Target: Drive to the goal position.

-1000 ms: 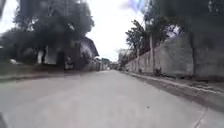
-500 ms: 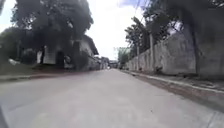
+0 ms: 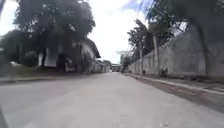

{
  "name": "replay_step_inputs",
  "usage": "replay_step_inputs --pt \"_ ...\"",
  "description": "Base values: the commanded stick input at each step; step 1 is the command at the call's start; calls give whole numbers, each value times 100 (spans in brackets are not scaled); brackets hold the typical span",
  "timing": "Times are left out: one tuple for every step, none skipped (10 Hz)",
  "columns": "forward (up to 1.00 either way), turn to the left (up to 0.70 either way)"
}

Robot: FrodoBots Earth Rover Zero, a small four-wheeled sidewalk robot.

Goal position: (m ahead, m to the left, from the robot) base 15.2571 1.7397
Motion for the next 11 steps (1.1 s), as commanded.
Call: replay_step_inputs --pt "70 0" --pt "70 -7" --pt "70 -32" --pt "70 -35" --pt "70 -35" --pt "70 -35" --pt "70 -25" --pt "70 -13" --pt "70 -8" --pt "70 -2" --pt "70 0"
